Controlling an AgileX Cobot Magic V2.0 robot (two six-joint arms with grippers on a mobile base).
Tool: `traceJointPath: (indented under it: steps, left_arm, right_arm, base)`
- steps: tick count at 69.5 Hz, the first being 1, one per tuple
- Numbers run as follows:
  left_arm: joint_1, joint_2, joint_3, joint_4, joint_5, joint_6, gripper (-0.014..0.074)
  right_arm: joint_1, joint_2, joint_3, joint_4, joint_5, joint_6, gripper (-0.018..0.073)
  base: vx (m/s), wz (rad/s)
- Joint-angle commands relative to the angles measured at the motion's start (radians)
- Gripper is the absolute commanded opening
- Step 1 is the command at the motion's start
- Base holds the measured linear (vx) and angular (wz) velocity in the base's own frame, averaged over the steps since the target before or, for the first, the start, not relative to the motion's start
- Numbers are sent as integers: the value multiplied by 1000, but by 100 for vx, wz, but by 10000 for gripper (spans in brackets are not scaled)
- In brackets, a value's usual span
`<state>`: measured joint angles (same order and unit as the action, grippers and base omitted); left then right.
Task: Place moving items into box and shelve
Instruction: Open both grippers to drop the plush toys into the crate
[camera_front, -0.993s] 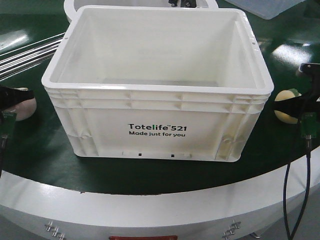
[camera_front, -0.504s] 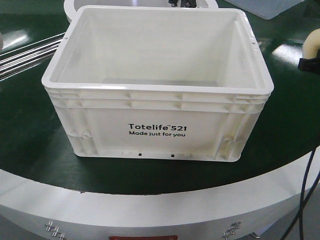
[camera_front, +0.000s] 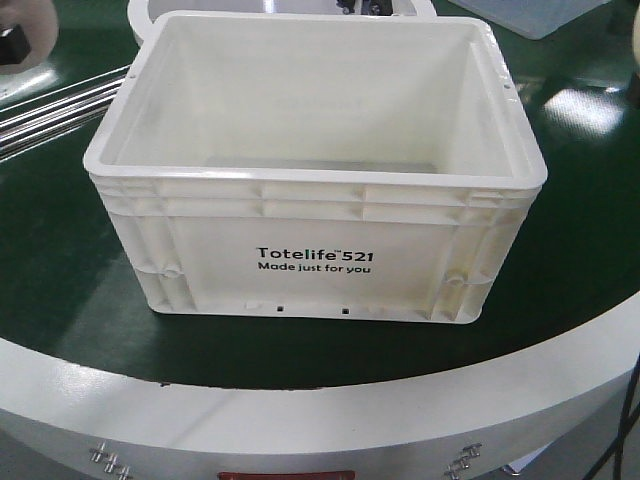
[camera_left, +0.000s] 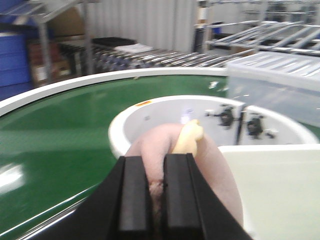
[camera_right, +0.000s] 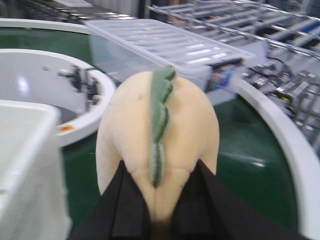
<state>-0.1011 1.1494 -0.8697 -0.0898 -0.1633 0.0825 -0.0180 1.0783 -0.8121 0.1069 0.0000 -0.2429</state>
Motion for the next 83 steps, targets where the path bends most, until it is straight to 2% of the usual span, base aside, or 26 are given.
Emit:
traceJointPath:
  steps: [1, 20, 27, 33, 41, 48, 56, 63, 68, 73, 83]
  left_arm:
    - [-66, -15, -68, 0, -77, -5, -7]
    - [-302, 42, -103, 0, -86, -2, -7]
    - [-354, 77, -103, 0, -114, -2, -3]
    - [-366, 106, -103, 0, -138, -2, 20]
    - [-370, 122, -103, 0, -141, -2, 112]
    - [-370, 131, -103, 0, -145, -2, 256]
    - [-370, 132, -103, -1, -146, -2, 449]
    - [-370, 132, -103, -1, -145, -2, 568]
    - [-370, 132, -103, -1, -145, -2, 613]
    - [-370, 132, -103, -3, -143, -4, 622]
    - [-358, 117, -112, -44, -83, -3, 598]
  right_arm:
    - [72, -24, -27, -7, -83, -11, -7]
    - [348, 1, -26, -5, -118, -9, -4]
    - [425, 26, -26, -5, -153, -9, -4]
    - [468, 44, -26, -5, -187, -9, 4]
    - [483, 61, -26, -5, -197, -13, 64]
    - [483, 64, -26, -5, -190, -13, 179]
    - [483, 64, -26, -5, -190, -13, 372]
    - [483, 64, -26, -5, -191, -12, 551]
    - [483, 64, -26, -3, -191, -12, 643]
    - [483, 64, -26, 5, -190, -4, 684]
    - [466, 64, -26, 72, -185, 16, 666]
  base:
    - [0, 0]
    - [0, 0]
    - [0, 0]
    - [0, 0]
    - [0, 0]
    - [0, 0]
    - [0, 0]
    - [0, 0]
    - [0, 0]
    - [0, 0]
    - [0, 0]
